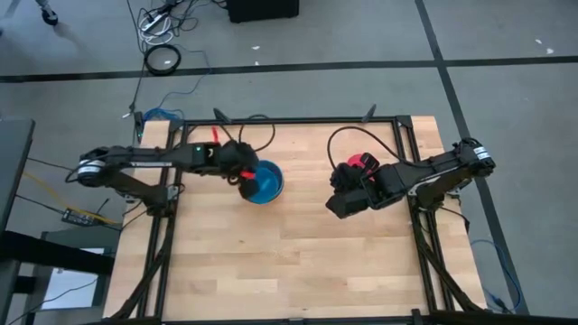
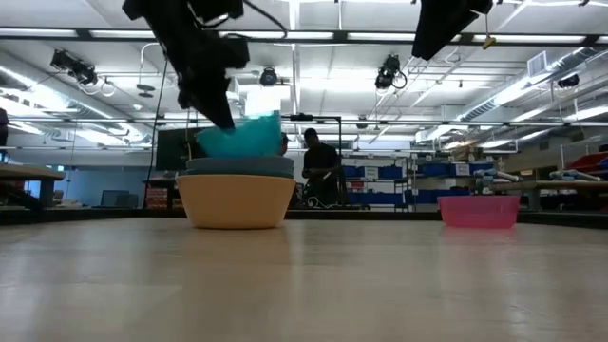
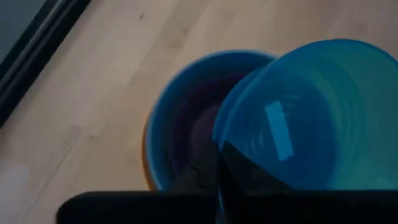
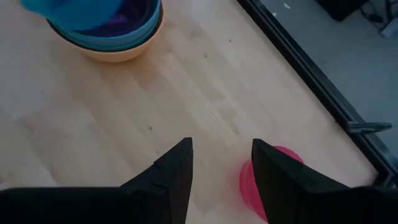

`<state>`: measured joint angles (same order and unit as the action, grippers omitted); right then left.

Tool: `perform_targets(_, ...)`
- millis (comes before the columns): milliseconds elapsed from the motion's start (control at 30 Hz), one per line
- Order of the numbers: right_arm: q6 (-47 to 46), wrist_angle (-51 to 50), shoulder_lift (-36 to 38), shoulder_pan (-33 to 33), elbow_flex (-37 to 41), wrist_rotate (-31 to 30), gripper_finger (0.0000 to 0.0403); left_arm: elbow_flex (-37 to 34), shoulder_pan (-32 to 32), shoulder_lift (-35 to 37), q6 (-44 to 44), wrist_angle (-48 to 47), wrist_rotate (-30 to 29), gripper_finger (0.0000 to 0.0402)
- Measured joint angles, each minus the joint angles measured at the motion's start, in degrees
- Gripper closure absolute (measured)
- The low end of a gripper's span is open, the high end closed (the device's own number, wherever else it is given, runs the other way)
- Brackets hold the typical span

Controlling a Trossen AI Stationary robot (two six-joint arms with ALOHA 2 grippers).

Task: Nest bowls inside each other
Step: Stack the light blue bowl on top of the violet bowl, then stack the red bowl on top of the light blue bowl

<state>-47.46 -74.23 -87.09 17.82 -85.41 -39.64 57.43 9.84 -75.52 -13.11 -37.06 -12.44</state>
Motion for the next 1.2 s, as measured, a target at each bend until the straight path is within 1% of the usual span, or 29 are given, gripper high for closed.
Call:
perform_targets(200,0.02,0.04,0.0,0.02,0.02,0.17,0.0252,0.0,2.35,-3.09,-4.09,0.3,-1.41,0.0333)
perform_targets(333,0.02,0.02,0.0,-0.2,0.02,0.17,0.0252,0.01,3.69,-3.17,-7.15,-0.49,-0.24,0.0307)
perform_targets(533,0.08,-0.01,0.0,-1.18,0.02,0.15,0.0252,1.42,4.07,-3.13,-8.56,-3.06,3.29,0.0298)
perform_targets(633,0.09,0.1,0.0,-2.23,0.79,-1.11,0.0252,2.87,3.94,-3.13,-8.13,-4.92,3.57,0.0297)
perform_targets(700,0.11,-0.05,0.0,-3.88,2.72,-1.68,0.0252,4.03,3.93,-3.08,-6.82,-5.04,3.34,0.0297)
perform_targets(833,-0.5,0.27,0.0,-9.87,9.2,-0.17,0.0252,7.32,3.33,-1.16,-4.04,-3.85,3.23,0.0296)
perform_targets(933,-0.29,2.42,0.0,-16.36,15.09,2.69,0.0252,11.59,2.33,0.97,-1.77,-4.59,3.14,0.0296)
perform_targets(1000,1.8,6.68,0.0,-21.58,18.81,8.21,0.0252,14.58,1.2,2.82,-0.46,-5.09,3.02,0.0296)
perform_targets(1100,7.66,17.39,0.0,-27.92,24.16,19.09,0.0252,18.96,-0.59,5.7,0.93,-6.56,2.9,0.0296)
perform_targets(1133,9.12,21.02,0.0,-29.4,25.77,21.51,0.0252,20.14,-1.25,6.73,0.94,-7.51,2.9,0.0296)
perform_targets(1200,10.29,25.44,-0.02,-31.5,28.24,23.48,0.0252,22.08,-2.48,8.5,0.92,-9.8,2.77,0.0296)
